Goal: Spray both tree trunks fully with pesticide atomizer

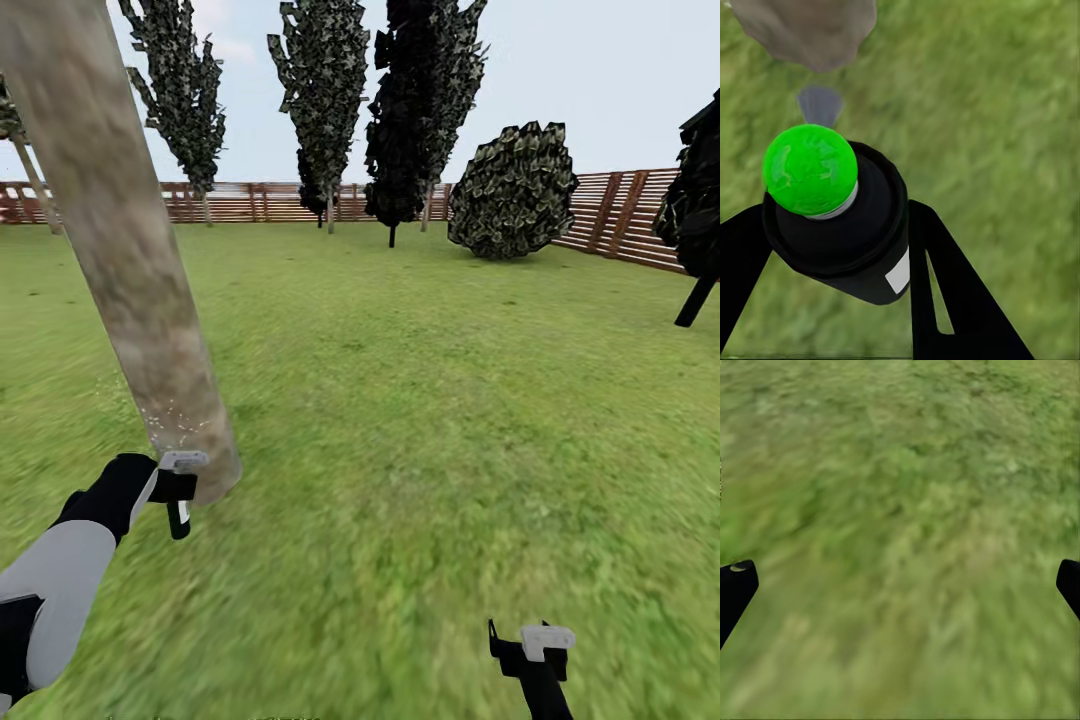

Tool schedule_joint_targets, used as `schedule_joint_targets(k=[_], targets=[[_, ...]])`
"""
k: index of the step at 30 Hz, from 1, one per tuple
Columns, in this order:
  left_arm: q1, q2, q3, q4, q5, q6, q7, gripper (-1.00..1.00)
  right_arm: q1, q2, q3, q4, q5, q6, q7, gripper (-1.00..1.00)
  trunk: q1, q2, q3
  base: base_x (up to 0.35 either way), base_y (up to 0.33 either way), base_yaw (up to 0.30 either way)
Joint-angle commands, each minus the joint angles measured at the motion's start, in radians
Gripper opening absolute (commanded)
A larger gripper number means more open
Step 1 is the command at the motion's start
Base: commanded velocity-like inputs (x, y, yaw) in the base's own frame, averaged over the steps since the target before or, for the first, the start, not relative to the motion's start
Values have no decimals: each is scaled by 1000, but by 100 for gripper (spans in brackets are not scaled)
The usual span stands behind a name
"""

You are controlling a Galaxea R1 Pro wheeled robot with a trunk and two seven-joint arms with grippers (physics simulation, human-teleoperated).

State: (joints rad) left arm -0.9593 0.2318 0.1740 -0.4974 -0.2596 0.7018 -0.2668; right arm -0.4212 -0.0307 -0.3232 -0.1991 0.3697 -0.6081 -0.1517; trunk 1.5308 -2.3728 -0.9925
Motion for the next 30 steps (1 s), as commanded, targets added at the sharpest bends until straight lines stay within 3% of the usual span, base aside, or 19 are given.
schedule_joint_targets(k=[1,8,12,20,30], targets=[[-1,-2,7,-1,-11,4,-8,-100,-1,0,-4,1,11,-2,-6,100,0,0,-1,16,-272,263],[-1,-3,11,0,-10,4,-5,-100,-1,0,-4,1,11,-2,-6,100,0,0,-1,185,-216,275],[-1,-6,61,1,-10,-2,-5,-100,-1,0,-3,1,11,-2,-6,100,0,0,-1,280,-148,270],[-1,-6,68,0,-10,-4,-5,-100,-1,0,-4,1,10,-2,-6,100,0,0,-1,273,-141,31],[-1,-5,70,-1,-10,-4,-1,-100,-1,0,-3,2,11,-2,-6,100,0,0,-1,13,-258,100]])
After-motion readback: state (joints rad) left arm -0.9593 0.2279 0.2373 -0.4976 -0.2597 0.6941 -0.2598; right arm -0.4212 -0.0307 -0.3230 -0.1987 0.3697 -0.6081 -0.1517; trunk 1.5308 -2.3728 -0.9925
